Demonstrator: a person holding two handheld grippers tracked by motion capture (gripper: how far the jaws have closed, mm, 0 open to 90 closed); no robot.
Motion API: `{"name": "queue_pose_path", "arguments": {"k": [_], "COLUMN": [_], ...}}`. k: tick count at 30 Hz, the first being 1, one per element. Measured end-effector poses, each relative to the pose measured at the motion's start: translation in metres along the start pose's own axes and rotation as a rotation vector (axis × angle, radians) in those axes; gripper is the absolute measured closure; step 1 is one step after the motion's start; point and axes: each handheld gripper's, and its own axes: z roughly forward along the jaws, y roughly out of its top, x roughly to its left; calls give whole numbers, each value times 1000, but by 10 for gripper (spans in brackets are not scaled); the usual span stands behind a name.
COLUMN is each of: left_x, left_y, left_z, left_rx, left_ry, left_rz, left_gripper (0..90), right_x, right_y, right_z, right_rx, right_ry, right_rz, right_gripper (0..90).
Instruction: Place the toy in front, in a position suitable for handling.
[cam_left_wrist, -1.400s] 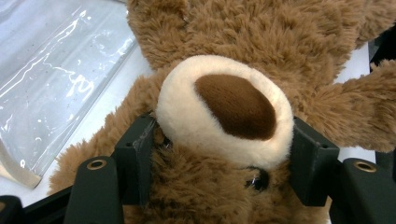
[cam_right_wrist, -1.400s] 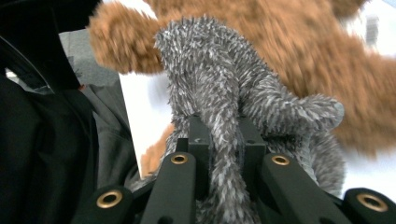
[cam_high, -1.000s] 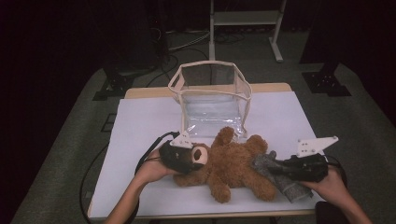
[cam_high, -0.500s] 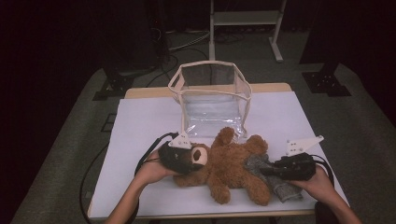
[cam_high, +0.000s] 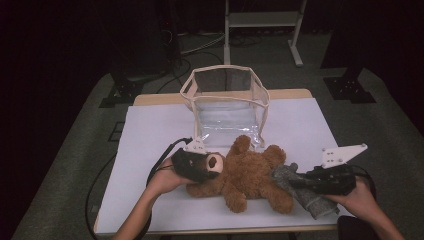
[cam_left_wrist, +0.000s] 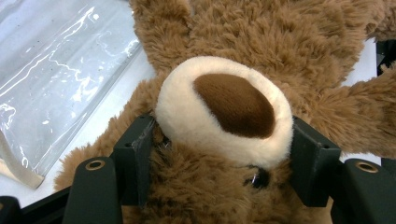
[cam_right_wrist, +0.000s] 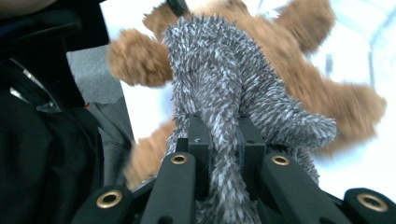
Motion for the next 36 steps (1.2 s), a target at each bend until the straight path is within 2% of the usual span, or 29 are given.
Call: {"name": "queue_pose_path", "arguments": {"k": [1,2,3,6,9,11,18,21,24,25,27,28,30,32,33,34,36], "left_x": [0,-1,-1,1,1,2,2,1,-1,-3,-5,-5,-8,-10,-10,-12,-14], "left_y": [0,0,1,2,2,2,2,2,2,1,-1,-1,-2,-3,-3,-5,-7], "left_z": [0,0,0,0,0,0,-1,-1,-2,-2,-2,-3,-3,-4,-4,-4,-5], "left_rx": [0,1,2,5,8,9,9,9,11,9,1,7,1,6,6,4,0], "left_ry": [0,2,5,14,17,15,9,10,11,11,3,1,0,-2,-2,-3,-3], "left_rz": [0,5,4,-19,-24,-32,-32,-18,-7,1,9,30,40,68,68,77,86], "left_gripper": [341,341,340,340,337,332,330,327,328,327,321,319,319,320,320,321,321], "right_x": [0,2,5,11,14,15,16,14,12,10,8,6,2,-4,-4,-10,-14], "right_y": [0,6,16,23,21,14,-16,-28,-33,-33,-29,-25,-15,-4,-4,7,16], "right_z": [0,4,15,35,50,54,39,27,18,10,3,1,1,8,8,18,31], "right_rx": [0,8,20,50,67,78,84,72,55,32,10,0,-13,-16,-16,-9,-2], "right_ry": [0,5,26,51,71,68,37,21,15,0,-22,-31,-38,-34,-34,-20,3], "right_rz": [0,-21,-46,-78,-91,-89,-54,-23,2,14,17,10,-4,-22,-22,-35,-44], "right_gripper": [795,795,795,795,795,795,795,795,795,795,795,795,795,794,794,795,795]}}
